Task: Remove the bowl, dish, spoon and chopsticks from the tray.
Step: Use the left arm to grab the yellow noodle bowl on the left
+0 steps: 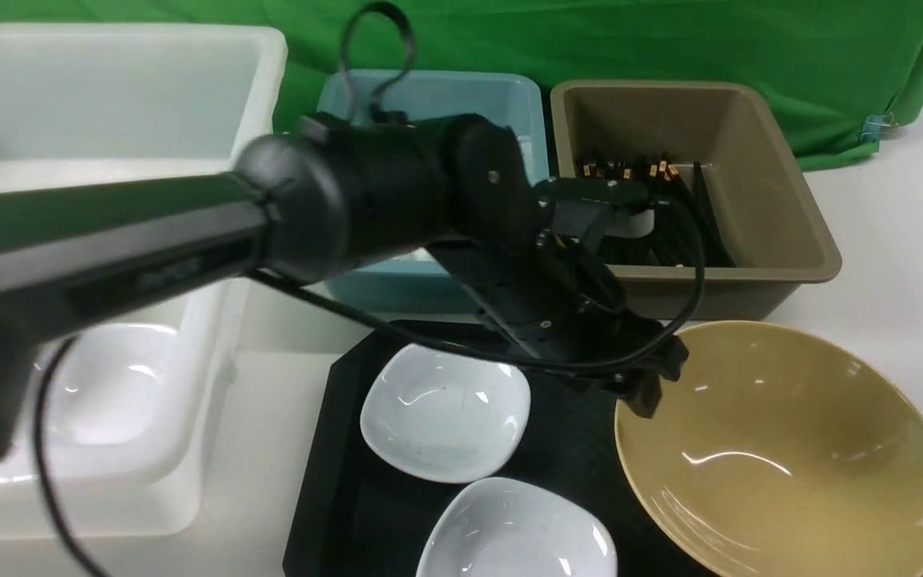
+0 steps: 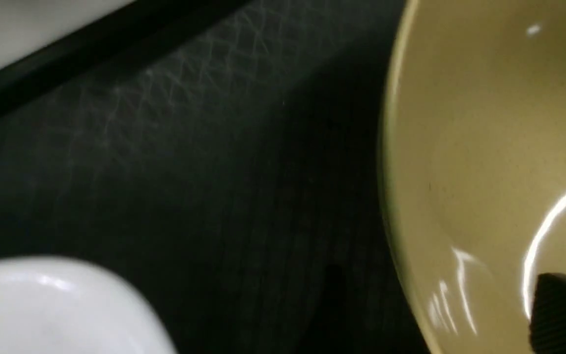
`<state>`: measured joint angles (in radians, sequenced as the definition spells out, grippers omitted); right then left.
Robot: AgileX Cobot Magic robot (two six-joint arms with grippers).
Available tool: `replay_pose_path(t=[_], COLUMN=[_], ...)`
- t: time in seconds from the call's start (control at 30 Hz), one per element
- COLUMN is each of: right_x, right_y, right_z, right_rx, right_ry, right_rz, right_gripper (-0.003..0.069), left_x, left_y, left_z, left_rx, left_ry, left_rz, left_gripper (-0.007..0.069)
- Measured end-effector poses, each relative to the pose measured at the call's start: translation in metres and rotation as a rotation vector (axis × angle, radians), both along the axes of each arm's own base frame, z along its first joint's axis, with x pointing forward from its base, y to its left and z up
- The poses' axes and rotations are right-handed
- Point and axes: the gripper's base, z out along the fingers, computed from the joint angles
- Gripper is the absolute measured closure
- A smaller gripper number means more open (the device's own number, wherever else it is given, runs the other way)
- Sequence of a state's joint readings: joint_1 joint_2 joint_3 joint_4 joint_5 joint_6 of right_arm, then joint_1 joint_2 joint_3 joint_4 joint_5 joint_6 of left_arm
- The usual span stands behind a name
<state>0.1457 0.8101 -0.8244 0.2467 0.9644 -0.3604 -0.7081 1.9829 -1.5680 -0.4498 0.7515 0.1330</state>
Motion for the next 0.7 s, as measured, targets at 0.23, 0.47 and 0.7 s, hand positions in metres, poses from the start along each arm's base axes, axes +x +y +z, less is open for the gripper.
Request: replay_pose_path(t=[0.23, 0.47, 0.7], right_x=[0.001, 0.003, 0.004], right_y=[-0.001, -0.001, -0.001], right_z=[0.003, 0.005, 0.006], right_rx=[0.021, 0.029, 0.032], right_ry=[-0.035, -0.068, -0.078], right_rz=[-0.027, -0.039, -0.042], right_gripper=[0.0590, 0.0577, 0.0566], left_x=[0.009, 0.009, 0.008], left_y=[-0.010, -0.016, -0.015], left_z=[-0.032, -0.048, -0.036], left_rx=[0.020, -0.013, -0.037], left_ry=[0.062, 0.145, 0.165], left_rz=[0.012, 0.041, 0.064], left_gripper=[0.0128, 0.0466, 0.0625])
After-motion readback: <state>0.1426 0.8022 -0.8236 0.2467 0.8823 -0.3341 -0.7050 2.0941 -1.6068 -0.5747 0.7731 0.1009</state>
